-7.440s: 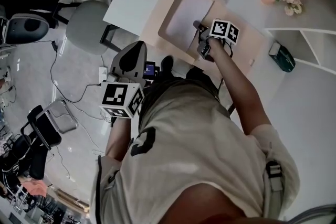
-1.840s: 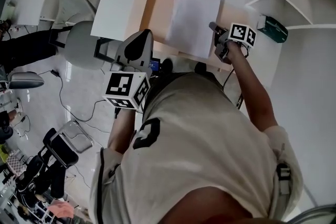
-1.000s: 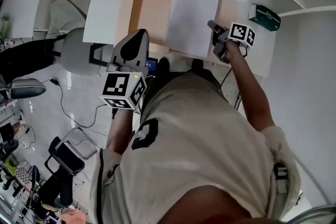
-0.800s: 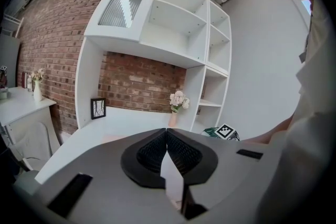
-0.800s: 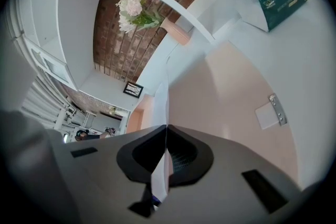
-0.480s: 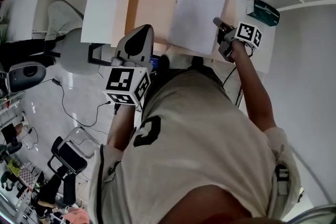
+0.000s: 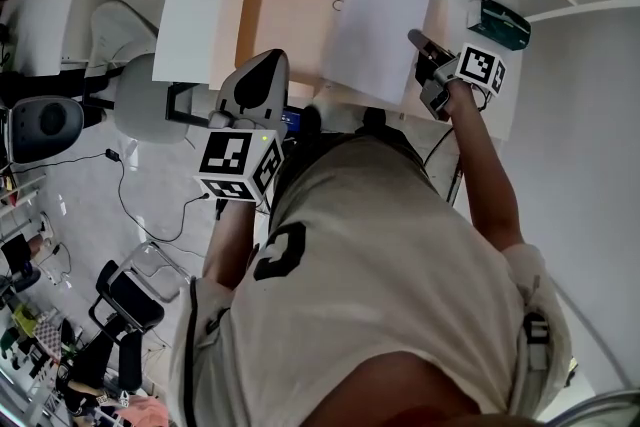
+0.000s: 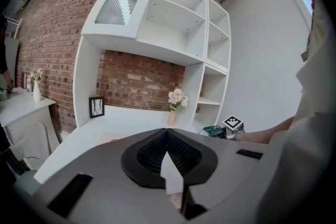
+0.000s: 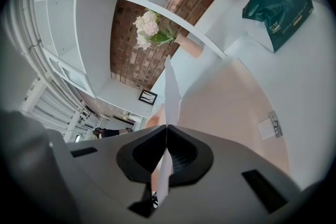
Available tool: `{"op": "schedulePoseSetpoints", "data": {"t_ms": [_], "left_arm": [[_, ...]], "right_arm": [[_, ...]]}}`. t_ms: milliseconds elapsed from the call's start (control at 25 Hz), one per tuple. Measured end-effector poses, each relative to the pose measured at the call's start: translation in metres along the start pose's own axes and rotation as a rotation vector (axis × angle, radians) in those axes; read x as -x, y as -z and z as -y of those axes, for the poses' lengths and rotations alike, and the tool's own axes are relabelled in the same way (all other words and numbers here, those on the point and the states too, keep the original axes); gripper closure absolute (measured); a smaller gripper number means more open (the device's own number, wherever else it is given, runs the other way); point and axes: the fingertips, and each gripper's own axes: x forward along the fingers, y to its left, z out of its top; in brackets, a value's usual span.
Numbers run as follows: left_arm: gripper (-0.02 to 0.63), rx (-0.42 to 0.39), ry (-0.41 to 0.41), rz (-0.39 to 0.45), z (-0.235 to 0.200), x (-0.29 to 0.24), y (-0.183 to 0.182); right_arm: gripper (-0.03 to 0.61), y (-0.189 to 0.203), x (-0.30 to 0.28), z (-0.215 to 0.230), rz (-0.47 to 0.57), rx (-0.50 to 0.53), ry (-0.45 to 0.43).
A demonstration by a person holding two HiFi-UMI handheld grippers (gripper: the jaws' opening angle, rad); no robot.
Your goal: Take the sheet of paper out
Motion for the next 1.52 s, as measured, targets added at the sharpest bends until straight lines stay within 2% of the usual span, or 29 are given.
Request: {"op": "schedulePoseSetpoints", "data": {"t_ms": [600,880,1240,1520], "left_arm": [[0.597,-0.017,0.017,-0.002,0.019,0.004,-0.006],[0.597,-0.012,0.021,-0.022,0.020,0.003,-0.002],[0.597,-0.024,0.018,-0.005,0.016,-0.001,0.001],[0.597,-0.020,0.015,-0.009,0.016,0.003,-0.002]], "right_arm": [[0.552,-0.018,0.035,-0.063,0.062,0.093,-0.147],[0.552,-0.022,0.040,-0.083,0.076,0.118,-0.197],[0.552,-0.024,0.044,-0.104,0.082,0.149,-0.258],[0.552,-0.023,0.045,-0.115,0.069,0.172,-0.273]]}}
